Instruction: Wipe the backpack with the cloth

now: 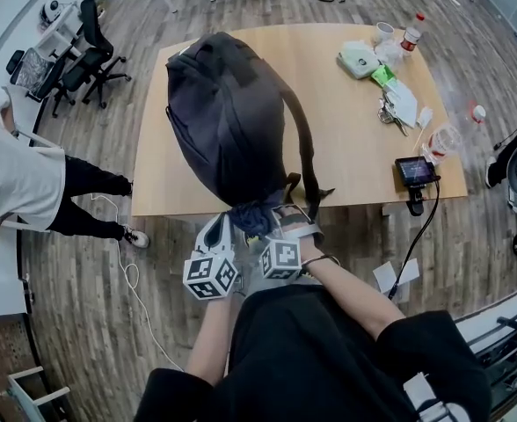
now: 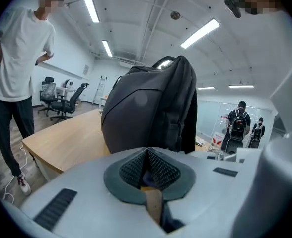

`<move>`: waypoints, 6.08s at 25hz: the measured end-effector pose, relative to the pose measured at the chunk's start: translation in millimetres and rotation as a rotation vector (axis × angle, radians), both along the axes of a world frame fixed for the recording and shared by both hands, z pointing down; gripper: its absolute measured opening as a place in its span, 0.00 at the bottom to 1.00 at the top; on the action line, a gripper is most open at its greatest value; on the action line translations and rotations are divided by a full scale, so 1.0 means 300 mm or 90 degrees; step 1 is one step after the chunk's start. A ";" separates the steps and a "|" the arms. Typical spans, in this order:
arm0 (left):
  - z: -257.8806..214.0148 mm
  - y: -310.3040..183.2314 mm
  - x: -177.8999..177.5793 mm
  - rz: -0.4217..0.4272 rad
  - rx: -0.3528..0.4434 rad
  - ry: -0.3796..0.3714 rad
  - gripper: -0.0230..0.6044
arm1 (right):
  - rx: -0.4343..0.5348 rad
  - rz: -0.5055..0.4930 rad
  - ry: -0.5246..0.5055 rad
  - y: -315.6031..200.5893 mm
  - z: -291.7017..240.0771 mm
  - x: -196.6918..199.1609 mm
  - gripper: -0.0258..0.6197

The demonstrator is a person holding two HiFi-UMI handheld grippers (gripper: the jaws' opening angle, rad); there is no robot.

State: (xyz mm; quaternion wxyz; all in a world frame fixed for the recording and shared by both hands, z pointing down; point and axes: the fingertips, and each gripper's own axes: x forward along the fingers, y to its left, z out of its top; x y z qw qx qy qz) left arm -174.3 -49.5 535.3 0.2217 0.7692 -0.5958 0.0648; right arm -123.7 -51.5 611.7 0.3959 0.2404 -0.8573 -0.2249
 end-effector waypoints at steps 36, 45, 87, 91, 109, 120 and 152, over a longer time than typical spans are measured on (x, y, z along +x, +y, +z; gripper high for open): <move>-0.068 -0.003 -0.011 0.018 0.027 0.002 0.06 | 0.236 0.218 -0.258 -0.288 -0.734 0.305 0.21; -0.092 -0.008 0.016 0.027 0.039 0.004 0.06 | 0.302 0.148 -0.206 -0.205 -0.862 0.044 0.20; -0.071 -0.061 0.129 0.063 0.019 0.005 0.06 | 0.309 0.109 -0.218 -0.166 -0.729 0.117 0.19; -0.076 -0.033 0.086 0.043 0.018 0.006 0.06 | 0.234 0.070 -0.139 -0.116 -0.458 0.034 0.19; -0.061 0.028 -0.020 0.002 0.005 0.008 0.06 | 0.091 0.020 -0.087 0.035 -0.161 -0.043 0.19; -0.067 0.031 -0.022 -0.002 0.016 0.008 0.06 | -0.006 0.132 -0.068 -0.043 0.019 0.166 0.19; -0.060 0.018 0.004 0.008 0.008 0.012 0.06 | 0.382 0.069 -0.280 -0.188 -1.110 -0.047 0.19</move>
